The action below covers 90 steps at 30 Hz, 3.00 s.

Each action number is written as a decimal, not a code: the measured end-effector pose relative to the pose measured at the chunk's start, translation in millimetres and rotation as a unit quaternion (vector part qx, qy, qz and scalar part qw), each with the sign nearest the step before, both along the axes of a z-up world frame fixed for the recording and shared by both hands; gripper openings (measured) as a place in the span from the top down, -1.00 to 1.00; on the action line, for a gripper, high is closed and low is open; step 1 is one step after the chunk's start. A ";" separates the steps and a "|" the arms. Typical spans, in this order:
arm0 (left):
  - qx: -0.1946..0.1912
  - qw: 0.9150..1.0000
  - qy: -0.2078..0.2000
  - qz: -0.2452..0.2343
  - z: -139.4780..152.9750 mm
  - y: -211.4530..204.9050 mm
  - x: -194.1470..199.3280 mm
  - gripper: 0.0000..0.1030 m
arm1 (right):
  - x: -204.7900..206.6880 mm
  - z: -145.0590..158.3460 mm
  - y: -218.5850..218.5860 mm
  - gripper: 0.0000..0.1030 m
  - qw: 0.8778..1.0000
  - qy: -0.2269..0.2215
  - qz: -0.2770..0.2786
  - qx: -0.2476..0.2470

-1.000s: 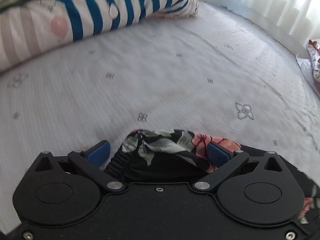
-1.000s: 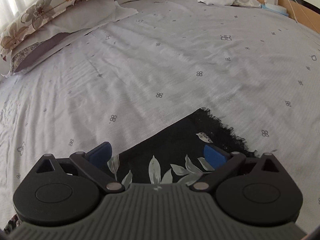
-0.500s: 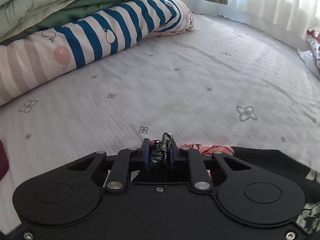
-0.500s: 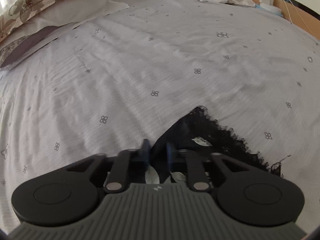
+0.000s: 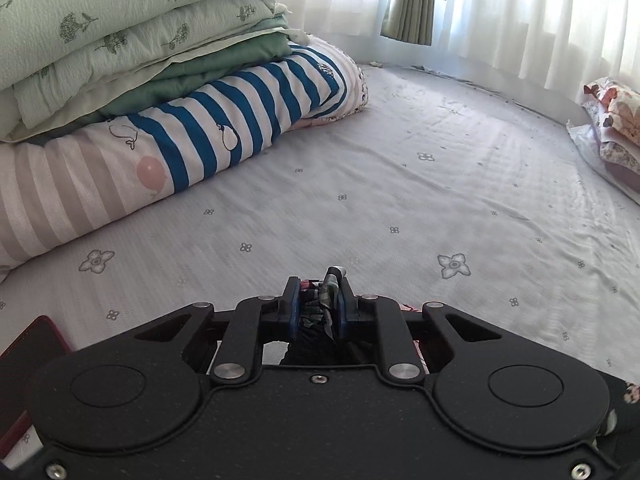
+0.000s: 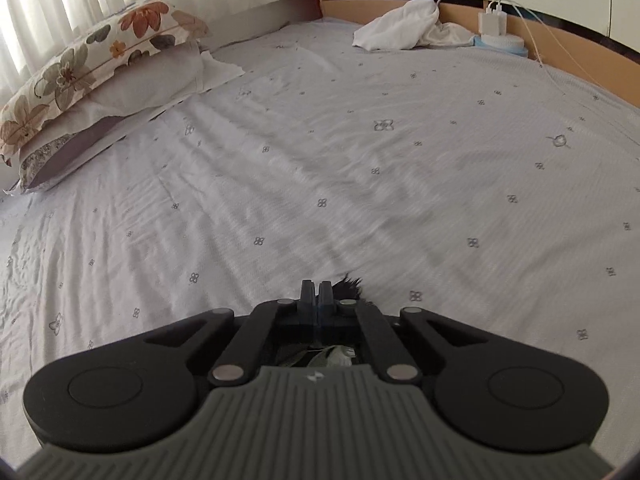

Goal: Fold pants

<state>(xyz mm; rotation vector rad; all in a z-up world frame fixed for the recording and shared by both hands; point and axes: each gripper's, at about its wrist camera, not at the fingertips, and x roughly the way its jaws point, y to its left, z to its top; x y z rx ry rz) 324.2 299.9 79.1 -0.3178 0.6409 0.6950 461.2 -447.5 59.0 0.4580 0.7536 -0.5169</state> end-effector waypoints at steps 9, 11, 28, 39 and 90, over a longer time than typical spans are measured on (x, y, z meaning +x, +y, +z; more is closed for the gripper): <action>-0.017 1.000 -0.004 -0.008 6.2 0.2 -19.4 0.66 | -36.5 -8.7 -19.9 0.14 0.986 -0.023 0.050 0.158; -0.018 1.000 -0.005 -0.012 8.0 1.0 -21.0 0.66 | -34.6 -18.4 -12.9 -0.05 0.983 -0.026 0.058 0.175; -0.066 0.997 -0.017 -0.020 17.0 27.9 -27.5 0.66 | 14.5 -88.9 26.9 -0.35 0.973 -0.030 0.059 0.221; -0.082 0.996 -0.026 -0.007 20.5 43.1 -26.8 0.67 | 26.3 -91.9 22.0 0.16 0.975 -0.059 0.032 0.210; -0.084 0.995 0.034 -0.051 -7.3 23.1 -289.9 0.66 | -447.3 -38.7 -89.2 0.96 0.991 -0.024 -0.040 0.129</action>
